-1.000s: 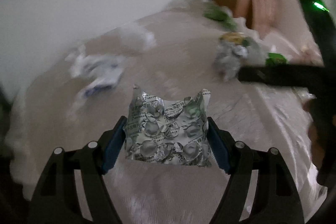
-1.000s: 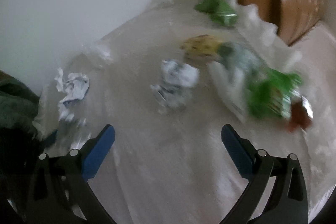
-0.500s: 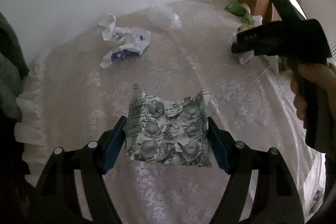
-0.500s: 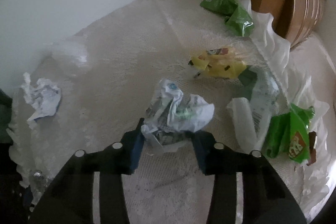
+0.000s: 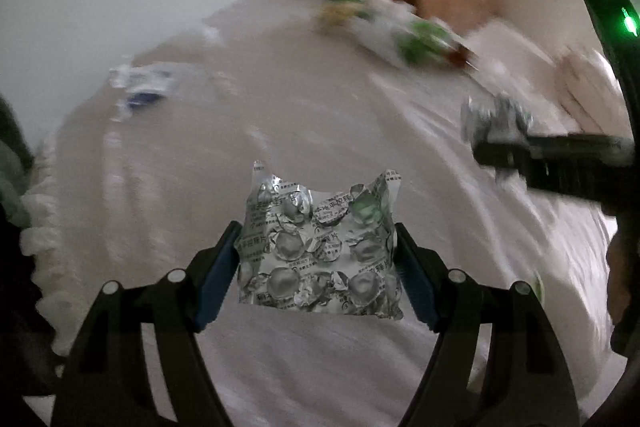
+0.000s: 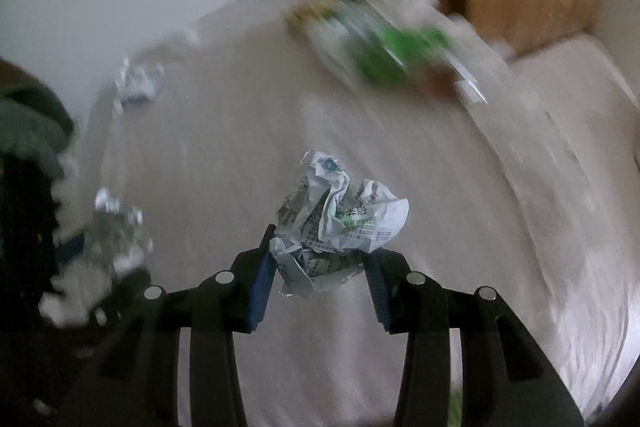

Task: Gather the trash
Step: 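Carry both items to the green wastebasket and open both tools over it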

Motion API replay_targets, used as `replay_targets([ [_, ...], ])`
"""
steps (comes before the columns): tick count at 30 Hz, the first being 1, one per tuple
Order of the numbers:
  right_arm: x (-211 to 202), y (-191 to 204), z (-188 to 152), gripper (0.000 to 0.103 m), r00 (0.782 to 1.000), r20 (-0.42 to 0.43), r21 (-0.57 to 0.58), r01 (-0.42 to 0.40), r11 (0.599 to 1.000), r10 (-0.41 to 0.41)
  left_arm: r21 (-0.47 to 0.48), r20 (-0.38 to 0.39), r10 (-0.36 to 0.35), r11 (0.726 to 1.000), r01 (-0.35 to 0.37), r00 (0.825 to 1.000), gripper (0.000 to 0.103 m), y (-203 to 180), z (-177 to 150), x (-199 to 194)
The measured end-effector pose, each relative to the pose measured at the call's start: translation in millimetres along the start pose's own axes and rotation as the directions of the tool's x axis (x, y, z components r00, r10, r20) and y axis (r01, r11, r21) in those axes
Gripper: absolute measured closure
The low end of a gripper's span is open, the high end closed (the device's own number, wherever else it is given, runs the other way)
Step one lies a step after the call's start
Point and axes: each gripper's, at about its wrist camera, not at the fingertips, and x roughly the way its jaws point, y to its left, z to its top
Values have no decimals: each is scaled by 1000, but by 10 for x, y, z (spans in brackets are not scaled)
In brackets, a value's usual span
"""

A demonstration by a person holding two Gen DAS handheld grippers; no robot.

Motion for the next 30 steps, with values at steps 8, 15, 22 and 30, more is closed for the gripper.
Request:
replay_targets([
  [8, -382, -1141, -1381, 60, 995, -56, 207, 96, 974, -86, 241, -85, -135, 959, 152, 987, 32, -1280, -249, 29],
  [15, -569, -2032, -2292, 59, 985, -90, 414, 171, 894, -146, 455, -114, -194, 861, 225, 974, 32, -2353, -380, -44],
  [22, -519, -2503, -2731, 57, 982, -107, 493, 188, 850, -155, 574, -158, -199, 779, 254, 967, 32, -2935, -543, 8],
  [30, -286, -2946, -3068, 8, 964, -187, 541, 262, 800, -189, 603, -184, -187, 754, 261, 965, 32, -3159, -611, 28],
])
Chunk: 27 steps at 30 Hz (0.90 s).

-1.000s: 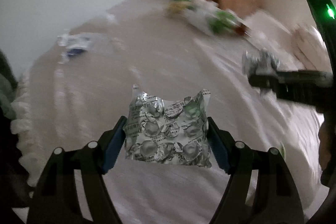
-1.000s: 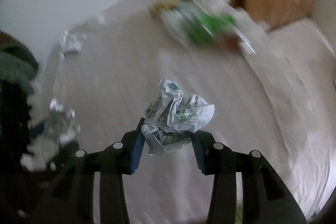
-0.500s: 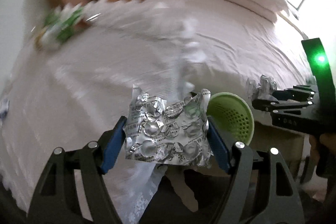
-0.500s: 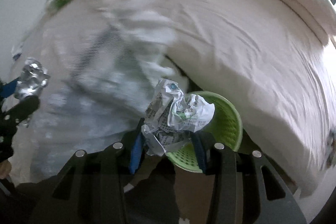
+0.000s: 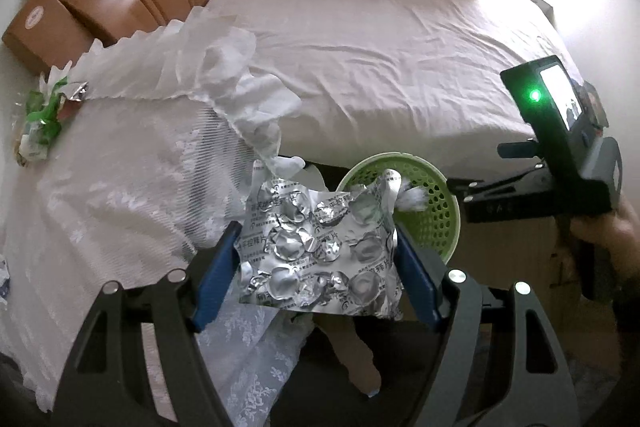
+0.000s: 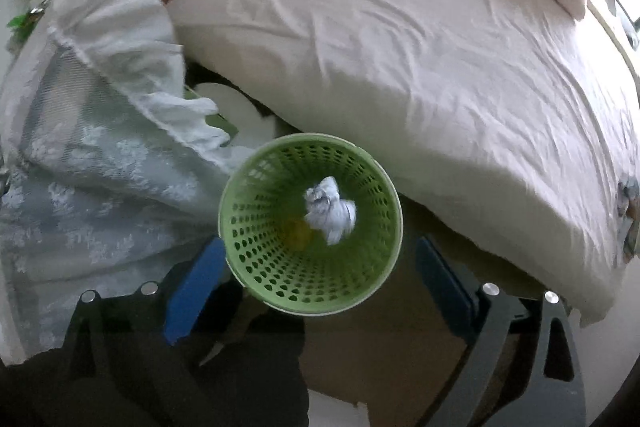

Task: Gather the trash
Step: 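Carry both items to the green wastebasket and open both tools over it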

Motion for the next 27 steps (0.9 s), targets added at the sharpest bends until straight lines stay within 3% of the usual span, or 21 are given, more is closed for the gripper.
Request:
replay_targets([
  [13, -189, -502, -17, 3, 998, 51, 112, 27, 993, -32, 142, -4, -45, 989, 45, 999, 32, -431, 148, 107],
  [18, -203, -544, -49, 3, 998, 52, 121, 27, 992, -34, 212, 48, -78, 975, 66, 996, 22, -670, 247, 11],
  [19, -203, -546, -52, 3, 998, 51, 121, 27, 992, -34, 218, 52, -77, 974, 64, 996, 14, -686, 254, -5],
  [24, -201, -538, -87, 3, 998, 45, 121, 32, 992, -38, 178, 79, -75, 982, 60, 994, 8, -592, 249, -111],
  [27, -204, -523, -90, 3, 998, 44, 118, 31, 992, -37, 106, 102, 4, 994, -15, 995, 8, -401, 250, -166],
])
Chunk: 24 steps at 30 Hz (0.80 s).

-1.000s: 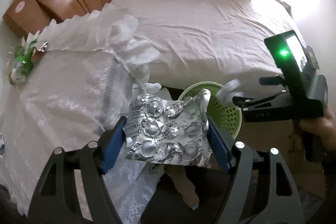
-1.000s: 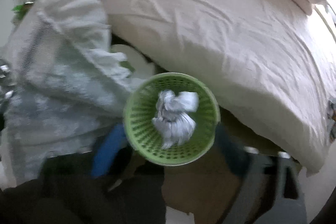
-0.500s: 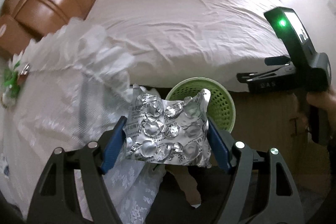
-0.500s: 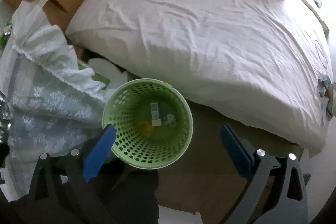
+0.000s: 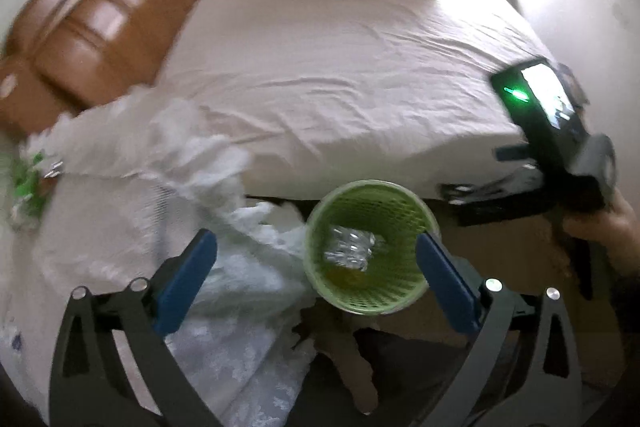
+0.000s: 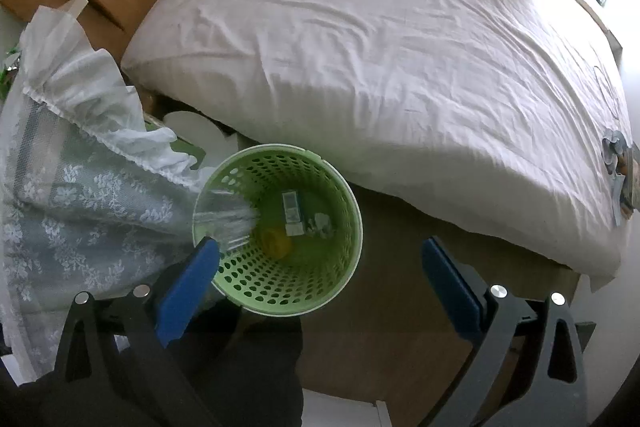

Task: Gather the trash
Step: 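Carry both items to the green wastebasket and open both tools over it, then move both tools back over the bed toward the green wrappers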

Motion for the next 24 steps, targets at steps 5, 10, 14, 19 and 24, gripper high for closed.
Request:
replay_targets([
  [5, -53, 78, -3, 3, 1000, 8, -10, -3, 1000, 3, -108, 14, 115, 988, -113, 993, 8, 413, -110, -154],
  [10, -211, 294, 66, 3, 999, 36, -57, -12, 998, 14, -226, 12, 196, 956, -189, 980, 8, 894, -278, -360],
  [14, -325, 507, 136, 3, 998, 59, -105, -18, 994, 25, -308, 1, 216, 929, -205, 976, 8, 1183, -426, -425],
  [19, -434, 828, 212, 3, 996, 73, -170, -41, 985, 54, -389, -25, 222, 896, -214, 975, 8, 1420, -597, -415],
  [24, -521, 1273, 285, 3, 992, 71, -258, -83, 963, 104, -468, -53, 245, 850, -241, 968, 8, 1680, -804, -442],
])
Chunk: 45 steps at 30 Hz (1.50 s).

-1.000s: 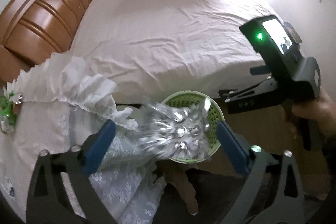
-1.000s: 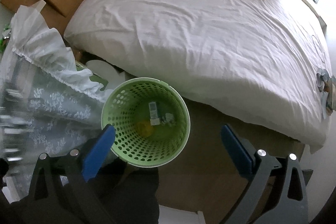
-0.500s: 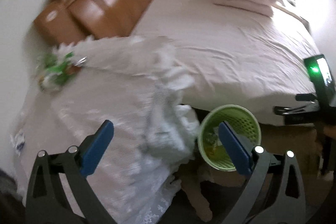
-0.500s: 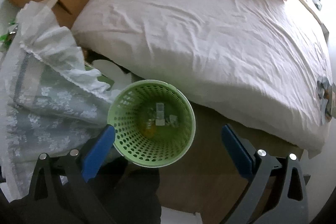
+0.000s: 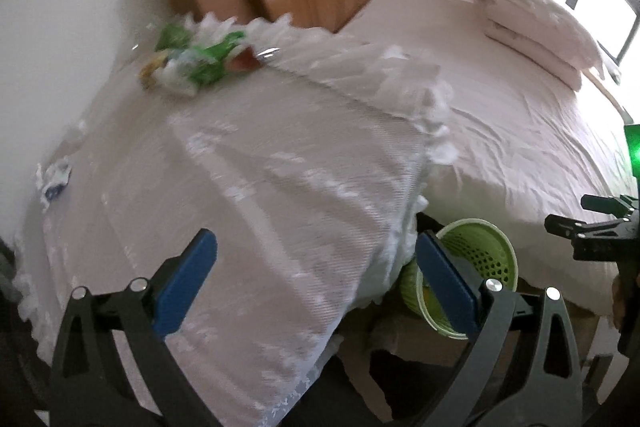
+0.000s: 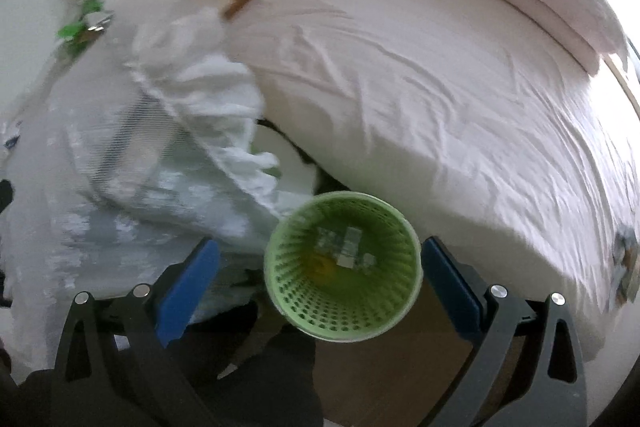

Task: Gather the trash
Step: 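Move both tools back over the bed toward the green wrappers, then grasp the silver foil wrapper with the right tool while the left tool grasps the green bag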

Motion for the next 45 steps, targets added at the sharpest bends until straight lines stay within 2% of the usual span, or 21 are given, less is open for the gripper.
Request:
replay_targets([
  [7, -60, 791, 364, 3, 997, 31, -176, -69, 982, 76, -131, 3, 67, 989, -66, 998, 8, 575, -67, -29],
  [14, 24, 1670, 958, 3, 989, 53, -353, -113, 929, 141, -199, 0, 133, 971, -130, 991, 8, 1098, 35, 77],
  [17, 132, 2076, 1328, 3, 984, 57, -410, -132, 903, 170, -222, 1, 135, 966, -132, 991, 8, 1309, 181, 207],
  [20, 239, 2324, 1597, 3, 983, 57, -442, -133, 887, 176, -232, -6, 132, 964, -129, 991, 8, 1458, 320, 359],
  [23, 409, 2625, 1954, 3, 985, 68, -475, -110, 873, 160, -236, -12, 121, 964, -121, 993, 8, 1606, 475, 525],
  [29, 689, 3023, 2360, 3, 988, 77, -536, -72, 841, 133, -250, -5, 101, 963, -99, 995, 8, 1808, 707, 725],
  [36, 900, 3096, 2525, 27, 993, 25, -550, -82, 831, 114, -247, 10, 86, 966, -80, 996, 8, 1888, 847, 779],
  [37, 923, 3086, 2538, 32, 992, 10, -544, -98, 833, 124, -246, 11, 85, 966, -80, 996, 8, 1883, 854, 779],
  [41, 919, 3039, 2547, 38, 987, 5, -523, -134, 842, 161, -253, 4, 81, 964, -77, 997, 8, 1890, 856, 799],
  [43, 898, 3010, 2567, 50, 984, 2, -512, -151, 845, 177, -262, 0, 76, 962, -73, 997, 8, 1892, 839, 804],
  [45, 879, 2982, 2584, 56, 982, -7, -501, -169, 849, 191, -267, -2, 69, 961, -67, 998, 8, 1887, 833, 808],
])
